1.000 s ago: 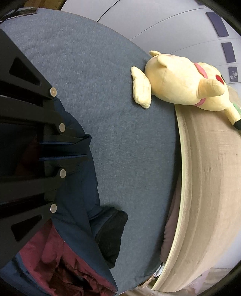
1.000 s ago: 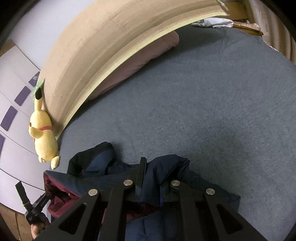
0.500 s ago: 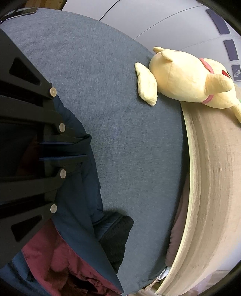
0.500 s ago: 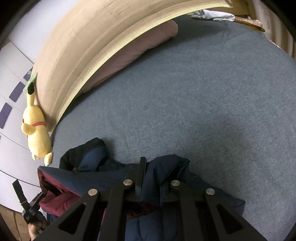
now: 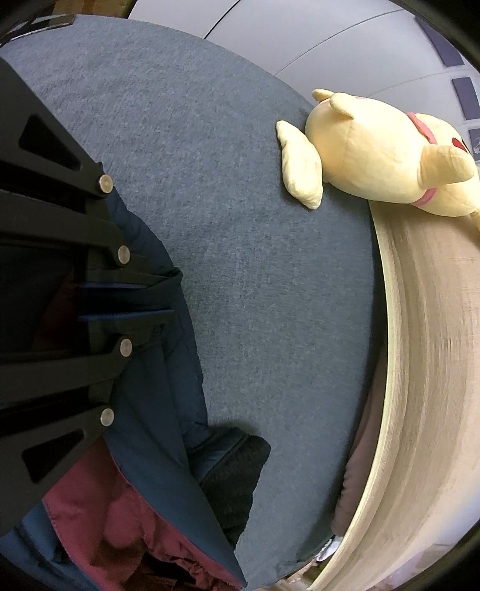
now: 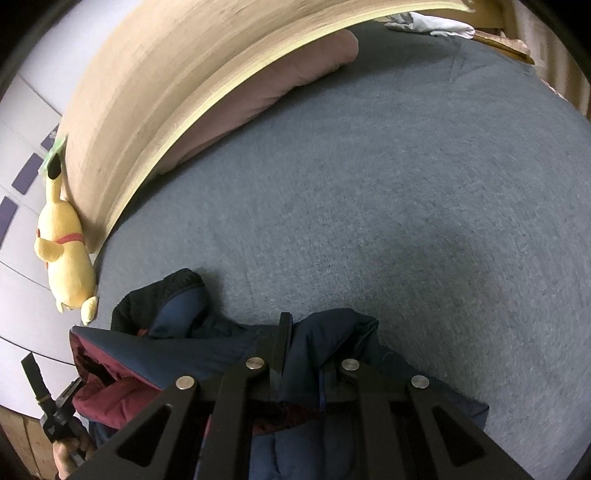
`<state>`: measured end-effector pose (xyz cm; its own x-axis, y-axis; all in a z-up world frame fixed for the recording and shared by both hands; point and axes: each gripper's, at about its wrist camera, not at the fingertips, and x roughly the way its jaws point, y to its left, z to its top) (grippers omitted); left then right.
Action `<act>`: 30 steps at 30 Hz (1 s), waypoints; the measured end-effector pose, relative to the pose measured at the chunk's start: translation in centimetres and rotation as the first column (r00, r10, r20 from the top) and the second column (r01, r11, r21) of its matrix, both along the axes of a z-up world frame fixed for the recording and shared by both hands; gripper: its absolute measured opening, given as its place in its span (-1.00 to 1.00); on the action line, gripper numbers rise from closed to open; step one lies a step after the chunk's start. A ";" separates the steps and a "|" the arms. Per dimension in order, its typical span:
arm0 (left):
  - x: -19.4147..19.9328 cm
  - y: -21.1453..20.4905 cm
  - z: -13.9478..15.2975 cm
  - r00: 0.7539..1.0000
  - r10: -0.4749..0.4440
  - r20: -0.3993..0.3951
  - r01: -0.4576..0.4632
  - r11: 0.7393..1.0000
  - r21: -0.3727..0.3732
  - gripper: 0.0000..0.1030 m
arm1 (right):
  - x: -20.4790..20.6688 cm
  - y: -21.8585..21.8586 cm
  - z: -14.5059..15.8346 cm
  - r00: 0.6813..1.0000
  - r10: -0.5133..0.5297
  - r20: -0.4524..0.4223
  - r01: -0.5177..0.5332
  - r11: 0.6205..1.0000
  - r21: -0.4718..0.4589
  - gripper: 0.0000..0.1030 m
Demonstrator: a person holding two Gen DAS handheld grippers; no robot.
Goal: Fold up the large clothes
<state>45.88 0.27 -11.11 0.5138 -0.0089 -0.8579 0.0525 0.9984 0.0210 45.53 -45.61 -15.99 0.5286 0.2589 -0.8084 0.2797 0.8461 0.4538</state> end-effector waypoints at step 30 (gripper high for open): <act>-3.4 9.3 9.1 0.978 0.119 0.171 -0.032 0.897 -0.442 0.38 | -6.5 -4.4 8.7 0.946 -0.068 0.318 0.007 0.982 0.191 1.00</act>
